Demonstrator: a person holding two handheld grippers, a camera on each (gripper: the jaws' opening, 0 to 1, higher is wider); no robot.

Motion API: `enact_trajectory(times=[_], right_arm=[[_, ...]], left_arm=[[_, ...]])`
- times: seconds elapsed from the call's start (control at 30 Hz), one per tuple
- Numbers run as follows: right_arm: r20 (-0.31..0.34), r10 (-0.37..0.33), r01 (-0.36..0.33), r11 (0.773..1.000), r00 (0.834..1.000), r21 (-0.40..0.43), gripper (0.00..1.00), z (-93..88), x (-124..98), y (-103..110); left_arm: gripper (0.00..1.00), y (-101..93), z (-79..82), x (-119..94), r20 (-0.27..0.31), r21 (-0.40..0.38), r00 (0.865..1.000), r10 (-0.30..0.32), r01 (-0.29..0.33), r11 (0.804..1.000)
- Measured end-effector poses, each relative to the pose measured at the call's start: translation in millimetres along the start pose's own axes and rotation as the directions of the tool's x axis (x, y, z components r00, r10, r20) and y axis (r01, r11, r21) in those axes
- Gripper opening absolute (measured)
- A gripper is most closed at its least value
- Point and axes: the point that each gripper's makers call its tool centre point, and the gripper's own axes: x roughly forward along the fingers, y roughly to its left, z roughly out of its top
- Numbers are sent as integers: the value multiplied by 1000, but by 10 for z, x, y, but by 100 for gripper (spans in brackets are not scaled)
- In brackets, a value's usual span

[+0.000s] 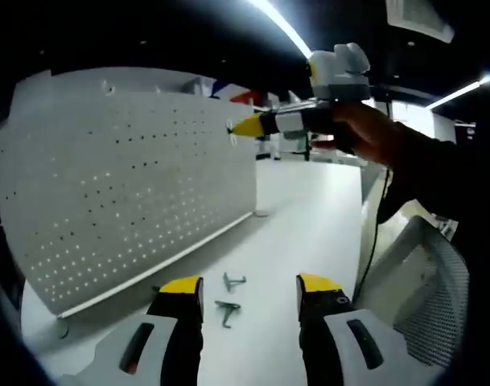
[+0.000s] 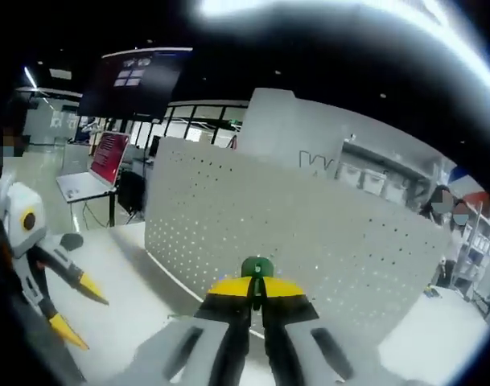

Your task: Insert the hook assembly into the mounting plate slot until the hook locks in place.

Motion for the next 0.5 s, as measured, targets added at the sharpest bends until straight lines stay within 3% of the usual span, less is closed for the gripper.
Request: enact_trajectory(times=[0.5], right_arm=[[50, -79, 77, 997, 996, 31, 1, 333, 523, -493]], left_arm=[[47, 18, 6, -15, 5, -15, 1000, -3, 4, 1000]])
